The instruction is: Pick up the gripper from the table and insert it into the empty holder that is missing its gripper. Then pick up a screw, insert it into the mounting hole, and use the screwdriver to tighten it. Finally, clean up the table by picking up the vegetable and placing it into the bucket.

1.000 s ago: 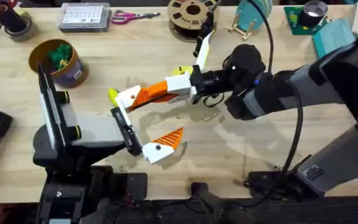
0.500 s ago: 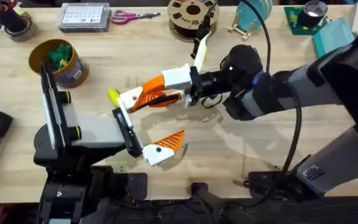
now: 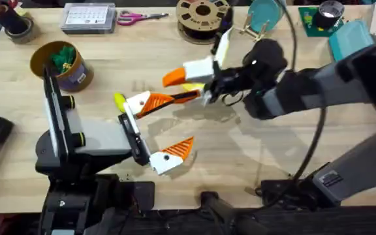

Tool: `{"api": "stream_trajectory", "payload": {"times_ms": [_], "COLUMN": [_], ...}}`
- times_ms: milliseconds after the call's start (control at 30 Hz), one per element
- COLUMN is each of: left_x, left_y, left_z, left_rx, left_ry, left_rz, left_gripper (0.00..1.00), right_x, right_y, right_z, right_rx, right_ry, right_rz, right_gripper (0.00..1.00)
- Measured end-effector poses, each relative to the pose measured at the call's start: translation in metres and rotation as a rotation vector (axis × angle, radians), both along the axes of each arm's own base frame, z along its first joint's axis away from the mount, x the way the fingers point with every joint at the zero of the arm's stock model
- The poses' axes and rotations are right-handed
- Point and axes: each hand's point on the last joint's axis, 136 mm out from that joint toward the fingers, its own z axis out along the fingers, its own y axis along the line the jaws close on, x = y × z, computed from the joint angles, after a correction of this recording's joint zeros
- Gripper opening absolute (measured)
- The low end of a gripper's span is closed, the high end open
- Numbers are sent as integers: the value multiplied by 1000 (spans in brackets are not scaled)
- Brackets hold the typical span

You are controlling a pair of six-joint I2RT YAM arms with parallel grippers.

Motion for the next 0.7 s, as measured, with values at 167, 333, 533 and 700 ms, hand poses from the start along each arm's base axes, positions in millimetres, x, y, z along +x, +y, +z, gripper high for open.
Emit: {"api": "stream_trajectory", "payload": {"times_ms": [167, 333, 533, 700], "left_x": [0, 0, 0, 0], "left_y": [0, 0, 0, 0], "left_z": [0, 0, 0, 0], "left_rx": [0, 0, 0, 0], "left_ry": [0, 0, 0, 0], "left_rz": [0, 0, 0, 0], "left_gripper": [986, 986, 986, 986], "right_x": [24, 41, 51, 54], "right_y": [-32, -61, -86, -106], "right_z": [8, 22, 49, 56], "right_rx": [-52, -116, -177, -285], "right_ry": [33, 29, -58, -112], "right_rz": [-80, -139, -180, -224], "right_gripper": [996, 996, 997, 997]}}
